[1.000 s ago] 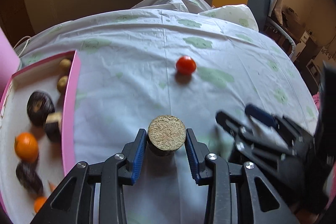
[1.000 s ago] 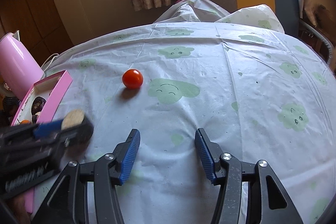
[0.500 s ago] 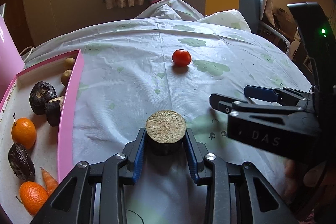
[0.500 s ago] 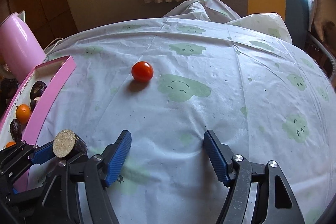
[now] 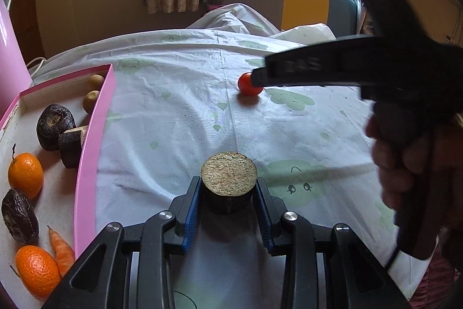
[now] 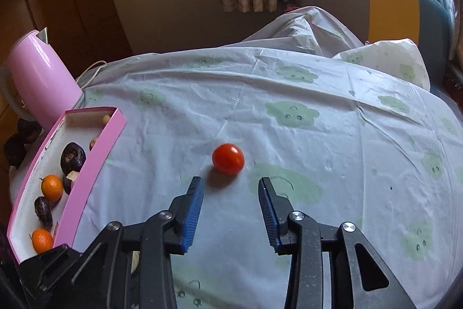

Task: Organize fruits
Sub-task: 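Grasp the red cherry tomato with the right tool, then carry the cut root into the tray and open the left tool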

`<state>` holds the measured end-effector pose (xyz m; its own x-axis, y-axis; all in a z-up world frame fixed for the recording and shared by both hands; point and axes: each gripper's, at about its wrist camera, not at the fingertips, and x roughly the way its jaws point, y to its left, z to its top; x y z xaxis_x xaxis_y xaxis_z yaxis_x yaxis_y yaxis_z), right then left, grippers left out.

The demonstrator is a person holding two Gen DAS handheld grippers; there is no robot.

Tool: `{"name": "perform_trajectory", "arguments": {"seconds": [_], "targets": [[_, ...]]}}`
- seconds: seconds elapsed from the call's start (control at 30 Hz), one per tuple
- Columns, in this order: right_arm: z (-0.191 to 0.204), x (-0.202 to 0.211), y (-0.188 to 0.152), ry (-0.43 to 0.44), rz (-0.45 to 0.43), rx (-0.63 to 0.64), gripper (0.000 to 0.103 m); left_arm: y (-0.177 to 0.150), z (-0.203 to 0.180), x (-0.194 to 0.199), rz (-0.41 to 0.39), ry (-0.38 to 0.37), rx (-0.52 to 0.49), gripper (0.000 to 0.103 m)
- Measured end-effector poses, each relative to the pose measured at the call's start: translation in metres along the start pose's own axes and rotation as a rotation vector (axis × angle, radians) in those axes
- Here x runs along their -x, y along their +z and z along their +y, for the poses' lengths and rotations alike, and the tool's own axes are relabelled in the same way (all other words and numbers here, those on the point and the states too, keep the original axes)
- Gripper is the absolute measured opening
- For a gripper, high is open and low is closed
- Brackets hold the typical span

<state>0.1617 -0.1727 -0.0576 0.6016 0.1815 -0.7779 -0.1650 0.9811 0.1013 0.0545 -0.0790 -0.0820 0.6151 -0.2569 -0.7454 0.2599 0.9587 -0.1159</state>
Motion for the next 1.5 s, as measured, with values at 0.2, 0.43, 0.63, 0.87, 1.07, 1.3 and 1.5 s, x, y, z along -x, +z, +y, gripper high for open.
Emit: {"name": "perform_trajectory", "arguments": {"seconds": [0.2,0.43,0.63,0.87,1.07,1.3,1.5], "targets": [[0.004,-0.039,0.013,-0.035,0.065,0.043,0.039,0.000,-0.001,0.000,-0.003,-0.004,0.002,0.035],[-0.007,-0.014,-0.005,-0.037,0.036,0.018,0.028,0.000,-0.002,0.000,-0.003,0.004,-0.004,0.035],[-0.024,0.025,-0.047,-0.104,0.009,-0.027,0.028,0.001,-0.004,-0.001,-0.002,0.014,-0.010,0.035],[-0.035,0.037,-0.078,-0.177,-0.023,-0.070,0.028,0.002,-0.006,-0.002,0.005,0.029,-0.023,0.035],[-0.037,0.036,-0.079,-0.173,-0.031,-0.086,0.028,0.004,-0.009,-0.001,0.026,0.047,-0.030,0.035],[-0.037,0.035,-0.080,-0.170,-0.035,-0.089,0.028,0.004,-0.011,0.006,0.056,0.037,-0.028,0.035],[-0.037,0.035,-0.081,-0.166,-0.037,-0.093,0.028,0.009,-0.013,0.024,0.041,0.025,-0.026,0.035]]}}
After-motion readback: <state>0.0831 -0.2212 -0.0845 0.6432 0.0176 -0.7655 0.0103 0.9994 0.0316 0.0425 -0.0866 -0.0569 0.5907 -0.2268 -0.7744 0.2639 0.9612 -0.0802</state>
